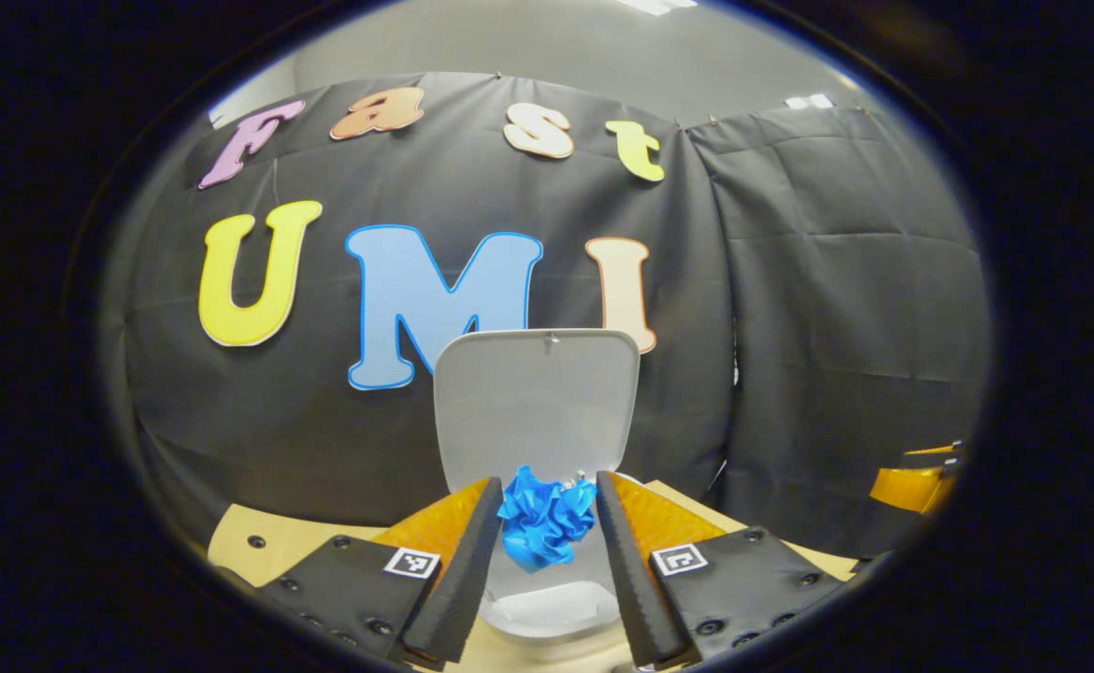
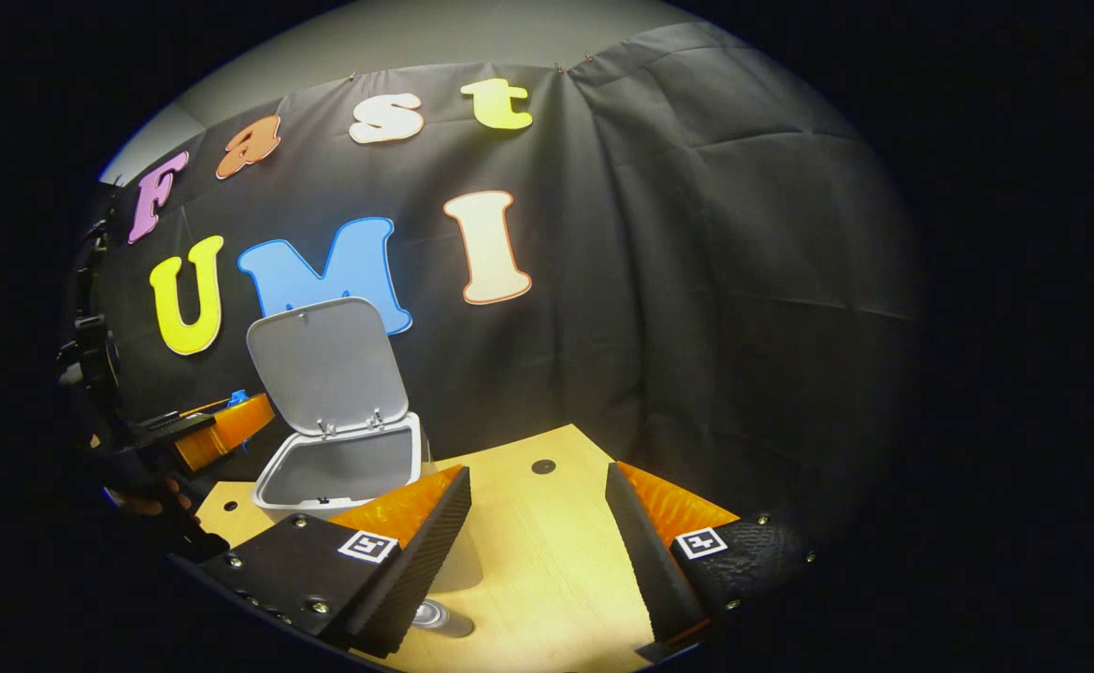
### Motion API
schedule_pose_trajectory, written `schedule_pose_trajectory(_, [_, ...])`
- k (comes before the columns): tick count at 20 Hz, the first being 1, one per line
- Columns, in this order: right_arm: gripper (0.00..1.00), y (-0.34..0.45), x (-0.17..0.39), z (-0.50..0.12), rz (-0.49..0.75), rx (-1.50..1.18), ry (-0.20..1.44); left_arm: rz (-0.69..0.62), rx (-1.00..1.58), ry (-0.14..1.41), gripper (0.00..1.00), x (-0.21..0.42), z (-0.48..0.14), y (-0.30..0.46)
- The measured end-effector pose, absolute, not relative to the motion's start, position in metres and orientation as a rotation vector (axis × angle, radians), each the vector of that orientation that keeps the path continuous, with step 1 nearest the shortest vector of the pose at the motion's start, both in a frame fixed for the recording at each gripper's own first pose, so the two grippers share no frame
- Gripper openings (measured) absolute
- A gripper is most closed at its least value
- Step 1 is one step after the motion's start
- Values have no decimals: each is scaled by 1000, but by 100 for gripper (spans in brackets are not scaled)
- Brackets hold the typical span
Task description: Press the lid of the desktop garbage bin to open it, pick up the crumpled paper on the desktop and throw it into the bin, then pick up the pop can on the desktop and drop it into the bin, and finally close the garbage bin lid.
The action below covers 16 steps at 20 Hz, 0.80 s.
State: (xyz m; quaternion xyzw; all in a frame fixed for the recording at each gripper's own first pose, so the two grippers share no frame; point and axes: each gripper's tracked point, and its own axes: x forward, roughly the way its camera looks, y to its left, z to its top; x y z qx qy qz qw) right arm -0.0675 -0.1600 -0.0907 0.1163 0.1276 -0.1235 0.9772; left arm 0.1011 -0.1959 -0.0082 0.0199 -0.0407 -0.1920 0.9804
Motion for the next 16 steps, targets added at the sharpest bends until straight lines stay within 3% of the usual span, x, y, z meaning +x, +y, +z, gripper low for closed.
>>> schedule_pose_trajectory(2, [93,-158,-69,-92,-245,234,262,-387,41,-78,73,103,-10,-196])
schedule_pose_trajectory(10, [93,-135,-63,-100,-186,219,282,-343,51,-82,80,103,-8,-178])
schedule_pose_trajectory(16, [93,-115,-58,-113,-130,213,314,-303,44,-82,80,100,-6,-158])
